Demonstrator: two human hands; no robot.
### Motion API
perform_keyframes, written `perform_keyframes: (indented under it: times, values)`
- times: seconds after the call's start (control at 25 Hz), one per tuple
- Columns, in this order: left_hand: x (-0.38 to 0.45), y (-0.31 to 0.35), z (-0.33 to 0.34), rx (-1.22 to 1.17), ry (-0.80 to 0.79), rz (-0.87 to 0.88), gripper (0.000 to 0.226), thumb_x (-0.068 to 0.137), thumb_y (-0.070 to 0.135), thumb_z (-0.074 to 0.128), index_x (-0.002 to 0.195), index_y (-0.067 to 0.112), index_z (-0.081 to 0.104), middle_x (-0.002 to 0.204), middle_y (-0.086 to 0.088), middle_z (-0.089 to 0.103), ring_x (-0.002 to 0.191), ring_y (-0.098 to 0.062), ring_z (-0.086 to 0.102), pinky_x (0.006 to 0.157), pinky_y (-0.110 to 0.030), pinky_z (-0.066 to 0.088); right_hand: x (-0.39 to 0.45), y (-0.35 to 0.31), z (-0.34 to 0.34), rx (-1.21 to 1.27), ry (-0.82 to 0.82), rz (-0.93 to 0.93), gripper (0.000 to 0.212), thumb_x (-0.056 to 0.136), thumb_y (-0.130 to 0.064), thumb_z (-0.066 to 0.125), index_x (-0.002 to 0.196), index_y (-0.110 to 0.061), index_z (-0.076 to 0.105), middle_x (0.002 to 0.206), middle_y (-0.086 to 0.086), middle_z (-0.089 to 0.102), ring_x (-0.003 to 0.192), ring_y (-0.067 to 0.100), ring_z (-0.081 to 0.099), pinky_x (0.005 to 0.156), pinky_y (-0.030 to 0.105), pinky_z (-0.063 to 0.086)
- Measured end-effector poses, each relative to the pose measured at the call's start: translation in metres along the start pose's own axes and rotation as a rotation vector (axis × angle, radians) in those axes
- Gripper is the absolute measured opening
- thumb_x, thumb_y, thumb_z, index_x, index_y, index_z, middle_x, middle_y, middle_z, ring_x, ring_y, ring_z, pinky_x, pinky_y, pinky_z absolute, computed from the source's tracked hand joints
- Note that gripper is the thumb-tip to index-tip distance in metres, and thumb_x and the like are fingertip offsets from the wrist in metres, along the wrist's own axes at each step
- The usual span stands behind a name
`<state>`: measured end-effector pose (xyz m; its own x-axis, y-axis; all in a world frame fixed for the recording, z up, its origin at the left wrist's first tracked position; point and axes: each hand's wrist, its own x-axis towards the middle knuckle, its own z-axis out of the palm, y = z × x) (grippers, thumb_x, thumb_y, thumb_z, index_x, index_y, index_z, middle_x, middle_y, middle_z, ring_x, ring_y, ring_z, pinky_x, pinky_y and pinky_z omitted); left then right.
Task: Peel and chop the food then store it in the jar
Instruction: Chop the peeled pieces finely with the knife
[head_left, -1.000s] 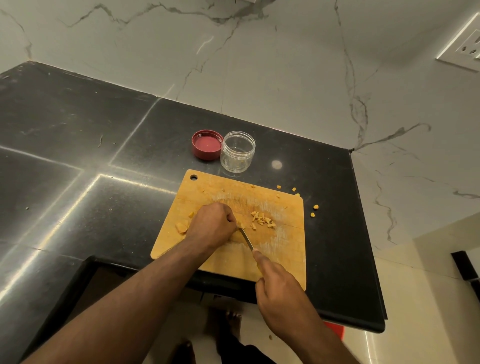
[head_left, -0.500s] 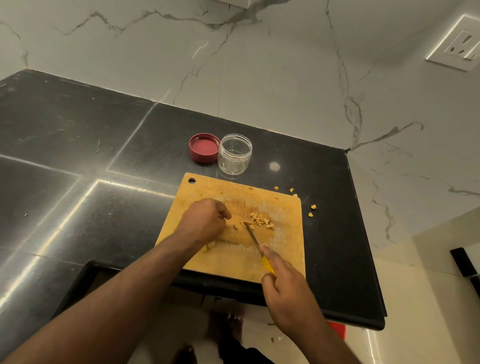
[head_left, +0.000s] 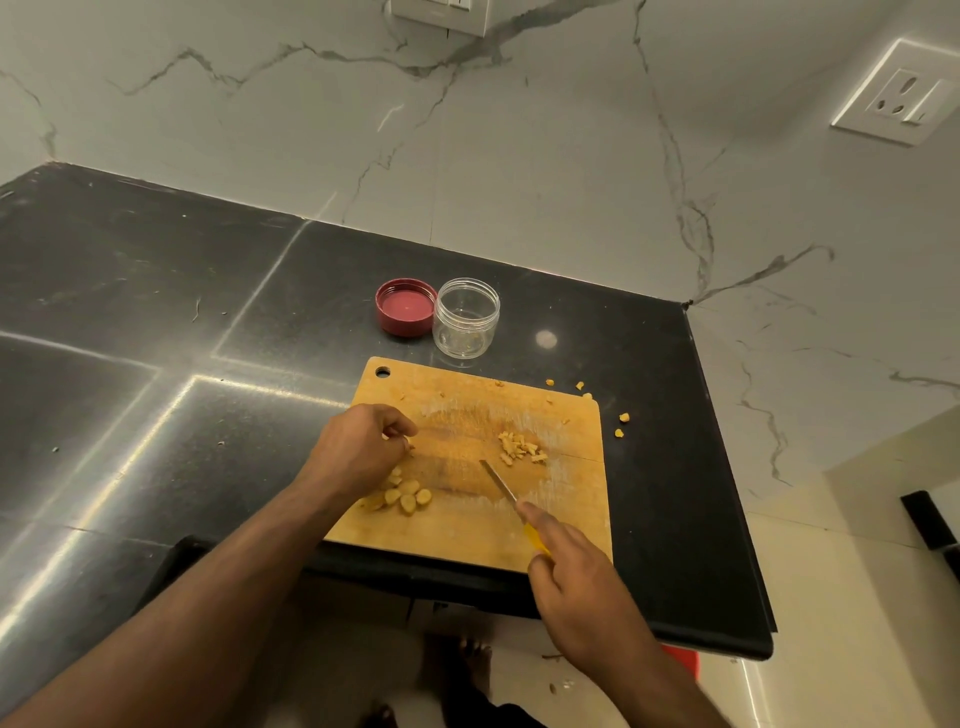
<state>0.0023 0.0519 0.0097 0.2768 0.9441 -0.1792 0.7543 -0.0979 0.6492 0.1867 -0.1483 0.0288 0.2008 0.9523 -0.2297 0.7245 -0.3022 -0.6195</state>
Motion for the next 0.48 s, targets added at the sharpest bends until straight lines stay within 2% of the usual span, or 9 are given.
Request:
perform_keyframes:
  times: [0.08,0.2,0.28,0.36,0.48]
  values:
    - [-0.001,-0.002,-0.003,-0.004,0.009,-0.004,0.020,0.095,0.015,0.064,0.111,0.023,0.074,0.114,0.003,0.069,0.089,-0.005,0.055,0.060,-0.013,0.039,0.000,0.005,0.000,-0.011,0.026,0.038,0.052,0.103,-0.024,0.039,0.152,-0.037,0.029,0.135,-0.015,0.046,0.110,-0.002,0.048,0.091,0.015,0.042]
    - [-0.002,-0.005,-0.010,0.003,0.009,-0.011,0.022,0.096,0.013,0.062,0.112,0.022,0.073,0.111,0.003,0.068,0.086,-0.005,0.056,0.058,-0.014,0.039,0.000,0.011,-0.005,0.039,0.114,0.110,0.052,0.103,-0.024,0.040,0.151,-0.038,0.030,0.126,-0.015,0.049,0.090,0.003,0.056,0.073,0.017,0.044]
    - [-0.002,-0.008,-0.015,0.005,0.001,-0.018,0.021,0.095,0.014,0.063,0.112,0.022,0.073,0.109,0.003,0.068,0.087,-0.007,0.057,0.057,-0.014,0.038,0.000,0.010,-0.004,0.090,0.112,0.097,0.051,0.102,-0.023,0.041,0.150,-0.041,0.032,0.126,-0.013,0.050,0.088,0.004,0.056,0.068,0.017,0.043]
    - [-0.002,-0.011,-0.018,0.018,-0.008,-0.026,0.019,0.095,0.015,0.064,0.111,0.022,0.072,0.105,0.004,0.067,0.086,-0.007,0.057,0.057,-0.013,0.037,0.000,0.005,0.000,0.131,0.080,0.068,0.052,0.101,-0.023,0.043,0.148,-0.042,0.033,0.130,-0.014,0.050,0.096,0.004,0.055,0.074,0.018,0.044]
    - [-0.001,-0.014,-0.014,0.066,0.000,-0.026,0.015,0.095,0.019,0.065,0.108,0.022,0.072,0.102,0.004,0.068,0.078,-0.004,0.056,0.057,-0.015,0.040,0.001,-0.006,0.008,0.129,0.041,0.029,0.053,0.101,-0.023,0.045,0.150,-0.040,0.033,0.139,-0.023,0.040,0.121,0.002,0.046,0.101,0.024,0.044]
